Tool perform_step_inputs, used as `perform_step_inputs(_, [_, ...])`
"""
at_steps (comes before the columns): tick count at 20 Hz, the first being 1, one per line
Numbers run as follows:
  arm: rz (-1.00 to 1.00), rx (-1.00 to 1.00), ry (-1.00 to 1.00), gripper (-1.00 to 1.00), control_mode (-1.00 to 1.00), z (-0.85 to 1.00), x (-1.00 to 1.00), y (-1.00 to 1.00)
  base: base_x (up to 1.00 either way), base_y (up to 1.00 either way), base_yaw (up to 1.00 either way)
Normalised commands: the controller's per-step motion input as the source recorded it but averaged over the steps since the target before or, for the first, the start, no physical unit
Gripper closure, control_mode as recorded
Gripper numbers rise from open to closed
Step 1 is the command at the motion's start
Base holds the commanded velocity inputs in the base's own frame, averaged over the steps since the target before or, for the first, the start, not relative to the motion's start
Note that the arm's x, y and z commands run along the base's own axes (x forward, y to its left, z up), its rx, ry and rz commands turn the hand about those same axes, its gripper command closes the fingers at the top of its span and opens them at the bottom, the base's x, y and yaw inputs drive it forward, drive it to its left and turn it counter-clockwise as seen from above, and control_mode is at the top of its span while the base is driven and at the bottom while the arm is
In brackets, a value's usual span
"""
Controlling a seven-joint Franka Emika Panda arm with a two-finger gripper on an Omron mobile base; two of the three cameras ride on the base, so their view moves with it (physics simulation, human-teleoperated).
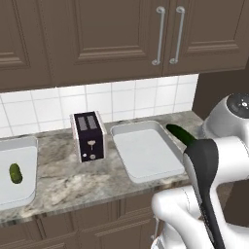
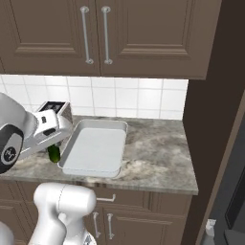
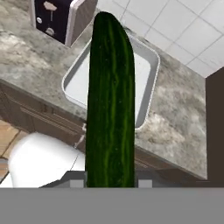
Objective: Place one cucumber and one chicken drumstick in each tupperware on the nearby counter, to pack two identical lunches.
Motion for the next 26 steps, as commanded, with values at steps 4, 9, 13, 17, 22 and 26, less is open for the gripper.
perform_step_inputs(4, [-0.2,0.08,0.15,1.0,-1.0,-0.33,0.07,0.0,0.0,0.0,0.0])
perform_step_inputs(9, [-0.23,0.09,-0.03,1.0,-1.0,-0.35,0.21,0.0,0.0,0.0,0.0])
perform_step_inputs(13, [-0.18,0.11,-0.09,1.0,-1.0,-0.46,0.24,0.0,0.0,0.0,0.0])
perform_step_inputs(17, [-0.04,0.15,0.0,1.0,-1.0,-0.3,0.31,0.0,0.0,0.0,0.0])
perform_step_inputs(22, [0.0,0.13,0.0,1.0,-1.0,-0.12,0.15,0.0,0.0,0.0,0.0])
perform_step_inputs(26, [0.0,0.0,0.0,1.0,-1.0,-0.29,0.15,0.13,0.0,0.0,0.0])
